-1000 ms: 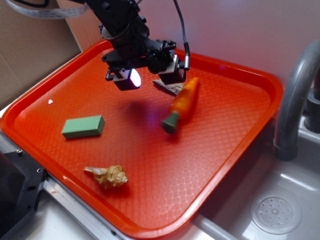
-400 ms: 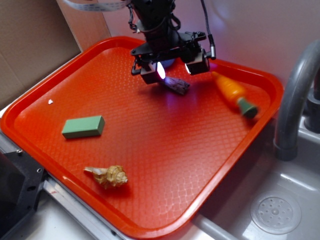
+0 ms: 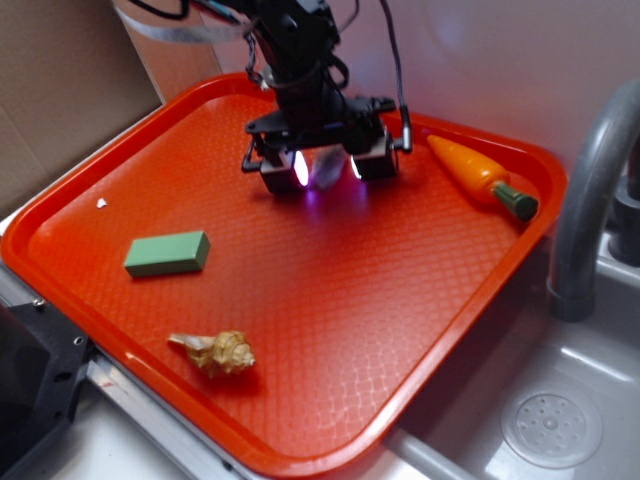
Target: Grab the wood chip.
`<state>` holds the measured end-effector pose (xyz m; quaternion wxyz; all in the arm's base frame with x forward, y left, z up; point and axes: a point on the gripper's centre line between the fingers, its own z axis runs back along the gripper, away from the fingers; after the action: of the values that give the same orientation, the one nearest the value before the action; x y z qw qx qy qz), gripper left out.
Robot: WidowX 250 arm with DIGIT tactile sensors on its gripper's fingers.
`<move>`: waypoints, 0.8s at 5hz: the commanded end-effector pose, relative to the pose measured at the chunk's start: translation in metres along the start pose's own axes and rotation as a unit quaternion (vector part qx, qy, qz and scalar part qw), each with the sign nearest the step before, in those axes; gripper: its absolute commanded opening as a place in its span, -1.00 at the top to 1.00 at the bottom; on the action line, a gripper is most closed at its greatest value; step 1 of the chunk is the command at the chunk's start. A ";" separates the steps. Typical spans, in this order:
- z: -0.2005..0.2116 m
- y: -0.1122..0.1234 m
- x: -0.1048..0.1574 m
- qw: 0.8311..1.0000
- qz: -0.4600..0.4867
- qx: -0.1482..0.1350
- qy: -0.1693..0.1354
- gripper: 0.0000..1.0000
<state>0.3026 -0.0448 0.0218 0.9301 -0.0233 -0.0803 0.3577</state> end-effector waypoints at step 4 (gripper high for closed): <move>0.001 0.006 0.029 0.999 0.026 0.004 -0.021 1.00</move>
<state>0.3165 -0.0296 0.0199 0.9231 -0.0100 -0.0910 0.3735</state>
